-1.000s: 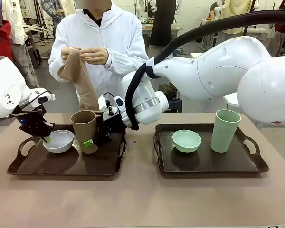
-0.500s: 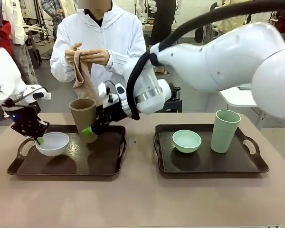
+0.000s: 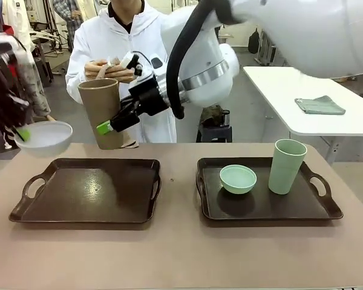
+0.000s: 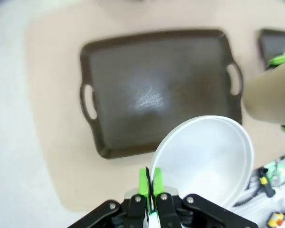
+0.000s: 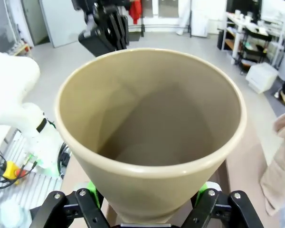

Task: Set up a tray with a mat and arrange the tableware.
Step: Pick up the Picnic Bowl and Reusable plastic cup from the Handle tray in front of the human's position and hold them in the air, then place the Picnic Bowl and Reusable plastic cup back onto the Handle tray in front of the human's position.

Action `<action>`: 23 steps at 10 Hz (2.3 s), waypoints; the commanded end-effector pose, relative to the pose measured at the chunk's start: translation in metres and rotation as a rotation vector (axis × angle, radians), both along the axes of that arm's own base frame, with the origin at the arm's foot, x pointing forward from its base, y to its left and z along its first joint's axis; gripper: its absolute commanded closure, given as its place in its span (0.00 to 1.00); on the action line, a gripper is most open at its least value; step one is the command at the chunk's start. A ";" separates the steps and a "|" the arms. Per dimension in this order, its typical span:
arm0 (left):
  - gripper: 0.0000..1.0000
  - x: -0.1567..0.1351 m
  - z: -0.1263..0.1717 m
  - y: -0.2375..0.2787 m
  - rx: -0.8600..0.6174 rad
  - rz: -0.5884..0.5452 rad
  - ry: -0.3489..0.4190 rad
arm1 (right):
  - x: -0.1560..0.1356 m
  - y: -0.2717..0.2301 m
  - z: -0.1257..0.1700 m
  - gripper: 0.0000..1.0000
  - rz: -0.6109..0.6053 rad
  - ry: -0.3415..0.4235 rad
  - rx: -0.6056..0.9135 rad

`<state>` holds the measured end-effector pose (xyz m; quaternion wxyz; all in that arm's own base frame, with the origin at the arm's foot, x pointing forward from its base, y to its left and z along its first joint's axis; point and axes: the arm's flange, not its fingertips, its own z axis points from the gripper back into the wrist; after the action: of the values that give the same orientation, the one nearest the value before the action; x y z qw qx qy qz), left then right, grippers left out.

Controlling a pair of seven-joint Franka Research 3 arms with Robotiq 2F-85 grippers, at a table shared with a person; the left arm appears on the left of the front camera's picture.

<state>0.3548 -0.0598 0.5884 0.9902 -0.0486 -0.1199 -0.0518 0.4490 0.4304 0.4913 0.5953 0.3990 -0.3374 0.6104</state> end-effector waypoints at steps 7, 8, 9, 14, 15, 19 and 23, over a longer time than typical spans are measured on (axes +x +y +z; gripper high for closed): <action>1.00 -0.008 0.021 -0.003 0.023 0.022 -0.037 | -0.010 -0.007 0.016 1.00 -0.025 -0.004 -0.016; 1.00 -0.008 0.021 -0.003 0.023 0.022 -0.037 | -0.010 -0.007 0.016 1.00 -0.025 -0.004 -0.016; 1.00 -0.008 0.021 -0.003 0.023 0.022 -0.037 | -0.010 -0.007 0.016 1.00 -0.025 -0.004 -0.016; 1.00 -0.008 0.021 -0.003 0.023 0.022 -0.037 | -0.010 -0.007 0.016 1.00 -0.025 -0.004 -0.016; 1.00 -0.008 0.021 -0.003 0.023 0.022 -0.037 | -0.010 -0.007 0.016 1.00 -0.025 -0.004 -0.016; 1.00 -0.008 0.021 -0.003 0.023 0.022 -0.037 | -0.010 -0.007 0.016 1.00 -0.025 -0.004 -0.016; 1.00 -0.008 0.021 -0.003 0.023 0.022 -0.037 | -0.010 -0.007 0.016 1.00 -0.025 -0.004 -0.016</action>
<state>0.3462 -0.0643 0.6106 0.9899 -0.0235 -0.1351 -0.0350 0.4376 0.4232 0.5083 0.6109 0.3865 -0.3381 0.6025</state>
